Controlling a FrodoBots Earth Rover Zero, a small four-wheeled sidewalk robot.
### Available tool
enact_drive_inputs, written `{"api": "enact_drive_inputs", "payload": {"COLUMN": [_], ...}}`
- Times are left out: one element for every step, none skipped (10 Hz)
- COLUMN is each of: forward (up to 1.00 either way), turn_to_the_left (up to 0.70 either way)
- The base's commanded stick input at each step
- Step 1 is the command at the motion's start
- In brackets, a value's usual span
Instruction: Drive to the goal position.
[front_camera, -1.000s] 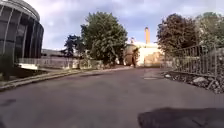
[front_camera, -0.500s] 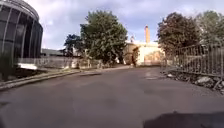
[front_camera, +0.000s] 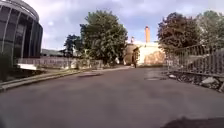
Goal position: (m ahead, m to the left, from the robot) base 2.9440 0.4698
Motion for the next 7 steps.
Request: {"api": "enact_drive_inputs", "payload": {"forward": [0.45,0.45,0.45,0.45,0.45,0.45,0.45], "turn_to_the_left": [0.0,0.0,0.0,0.0,0.0,0.0,0.0]}}
